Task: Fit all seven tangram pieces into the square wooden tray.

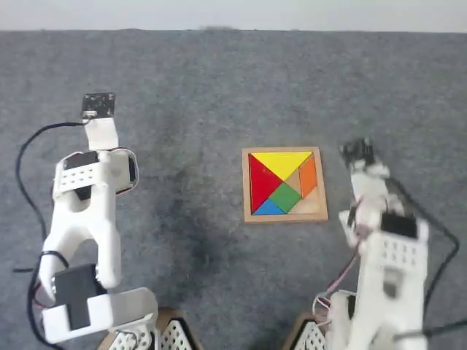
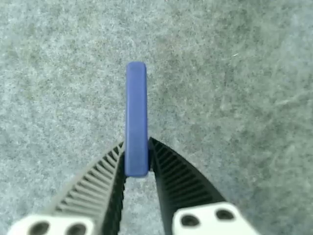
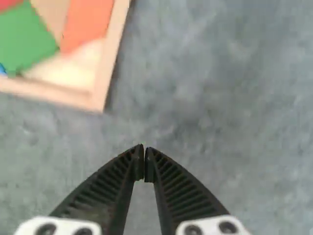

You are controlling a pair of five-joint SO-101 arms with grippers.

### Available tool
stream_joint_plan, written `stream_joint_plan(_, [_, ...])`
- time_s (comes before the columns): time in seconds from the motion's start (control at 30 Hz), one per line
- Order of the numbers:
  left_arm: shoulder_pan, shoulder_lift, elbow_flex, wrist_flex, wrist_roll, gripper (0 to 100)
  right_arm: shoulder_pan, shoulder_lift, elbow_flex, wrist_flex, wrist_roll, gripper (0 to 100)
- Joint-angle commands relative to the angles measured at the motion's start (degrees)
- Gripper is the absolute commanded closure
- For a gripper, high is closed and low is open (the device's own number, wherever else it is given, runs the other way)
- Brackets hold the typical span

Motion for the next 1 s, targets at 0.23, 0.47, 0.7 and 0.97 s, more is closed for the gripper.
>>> stream_joint_plan(0.23, [0.62,-0.35,-1.27,0.00,0.44,99,11.03,-27.74,21.01,-1.27,1.14,99.1])
stream_joint_plan(0.47, [0.62,-0.35,-1.27,0.09,0.53,99,19.74,-41.27,27.16,3.65,0.70,99.1])
stream_joint_plan(0.7, [5.10,-0.88,-2.95,3.96,-2.90,99,20.09,-52.88,29.36,10.33,-1.49,99.1])
stream_joint_plan(0.97, [17.23,-0.35,-14.90,18.55,-5.45,99,20.18,-52.97,29.45,10.77,-1.23,99.0])
